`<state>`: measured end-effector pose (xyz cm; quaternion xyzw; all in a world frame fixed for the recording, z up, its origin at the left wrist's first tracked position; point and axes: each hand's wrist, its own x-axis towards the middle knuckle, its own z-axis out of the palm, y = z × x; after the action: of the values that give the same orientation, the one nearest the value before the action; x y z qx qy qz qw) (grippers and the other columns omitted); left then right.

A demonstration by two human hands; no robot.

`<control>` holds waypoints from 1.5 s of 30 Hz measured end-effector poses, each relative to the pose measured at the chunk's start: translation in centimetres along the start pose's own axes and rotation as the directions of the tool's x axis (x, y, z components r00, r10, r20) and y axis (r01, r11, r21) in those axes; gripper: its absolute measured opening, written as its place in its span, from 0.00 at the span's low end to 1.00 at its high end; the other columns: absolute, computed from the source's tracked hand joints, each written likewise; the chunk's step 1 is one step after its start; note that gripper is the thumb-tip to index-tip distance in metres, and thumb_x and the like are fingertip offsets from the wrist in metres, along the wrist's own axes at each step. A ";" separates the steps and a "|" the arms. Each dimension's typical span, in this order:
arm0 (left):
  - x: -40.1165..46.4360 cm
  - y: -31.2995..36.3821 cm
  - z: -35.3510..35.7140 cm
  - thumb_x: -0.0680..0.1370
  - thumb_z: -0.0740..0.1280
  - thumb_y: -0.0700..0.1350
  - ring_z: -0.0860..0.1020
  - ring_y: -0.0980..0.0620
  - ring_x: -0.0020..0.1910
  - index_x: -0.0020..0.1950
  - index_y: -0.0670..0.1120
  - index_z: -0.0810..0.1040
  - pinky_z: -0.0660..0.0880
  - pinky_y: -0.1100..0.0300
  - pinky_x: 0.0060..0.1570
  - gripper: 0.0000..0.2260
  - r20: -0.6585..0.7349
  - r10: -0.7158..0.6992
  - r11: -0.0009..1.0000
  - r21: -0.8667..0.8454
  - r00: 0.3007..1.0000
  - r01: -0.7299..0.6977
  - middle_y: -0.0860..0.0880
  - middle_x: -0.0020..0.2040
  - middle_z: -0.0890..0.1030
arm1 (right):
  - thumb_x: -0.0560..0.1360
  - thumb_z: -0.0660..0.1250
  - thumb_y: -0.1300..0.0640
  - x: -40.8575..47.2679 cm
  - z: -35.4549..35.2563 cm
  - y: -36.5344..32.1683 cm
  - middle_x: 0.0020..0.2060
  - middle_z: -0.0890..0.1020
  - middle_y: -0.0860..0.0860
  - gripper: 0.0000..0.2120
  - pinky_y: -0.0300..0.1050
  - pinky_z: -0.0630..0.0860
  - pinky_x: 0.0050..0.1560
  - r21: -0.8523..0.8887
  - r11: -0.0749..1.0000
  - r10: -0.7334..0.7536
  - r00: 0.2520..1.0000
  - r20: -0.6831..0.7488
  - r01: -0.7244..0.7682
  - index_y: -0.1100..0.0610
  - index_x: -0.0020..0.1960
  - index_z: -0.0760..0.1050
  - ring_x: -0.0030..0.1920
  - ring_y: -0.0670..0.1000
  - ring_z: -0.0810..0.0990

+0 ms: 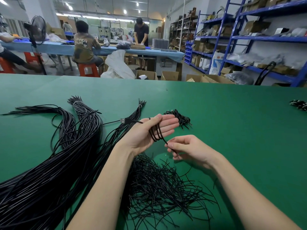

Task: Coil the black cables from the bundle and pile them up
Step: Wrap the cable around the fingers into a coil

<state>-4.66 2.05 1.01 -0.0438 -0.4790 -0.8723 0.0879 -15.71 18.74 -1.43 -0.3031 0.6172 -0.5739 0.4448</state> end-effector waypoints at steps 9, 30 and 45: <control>0.0 -0.1 -0.1 0.85 0.58 0.44 0.77 0.42 0.68 0.68 0.37 0.74 0.76 0.54 0.64 0.16 0.020 0.029 0.998 0.052 0.999 -0.030 0.38 0.66 0.79 | 0.72 0.76 0.55 -0.1 0.8 0.1 0.40 0.83 0.54 0.06 0.44 0.80 0.42 0.016 1.000 0.001 1.000 0.006 -0.001 0.57 0.47 0.86 0.36 0.49 0.79; -0.1 -0.8 0.8 0.82 0.63 0.38 0.85 0.49 0.49 0.52 0.39 0.81 0.81 0.56 0.54 0.07 -0.014 -0.018 0.950 0.313 1.000 0.021 0.43 0.49 0.86 | 0.72 0.74 0.41 -0.6 4.8 -9.0 0.53 0.84 0.36 0.13 0.32 0.73 0.57 -0.773 0.503 -0.590 0.807 0.018 0.386 0.42 0.55 0.83 0.57 0.38 0.80; 0.4 -0.5 1.1 0.85 0.58 0.39 0.80 0.52 0.36 0.46 0.38 0.78 0.79 0.61 0.42 0.12 -0.075 0.015 0.975 0.223 0.997 0.002 0.47 0.36 0.81 | 0.74 0.73 0.42 1.9 3.5 -7.9 0.36 0.85 0.38 0.10 0.27 0.70 0.38 -0.697 0.698 -0.515 0.792 -0.327 0.167 0.48 0.48 0.83 0.36 0.34 0.81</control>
<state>-5.15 3.22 1.29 -0.0022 -0.5700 -0.8138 0.1134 -14.39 14.30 6.16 -0.3890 0.7961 -0.4631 0.0210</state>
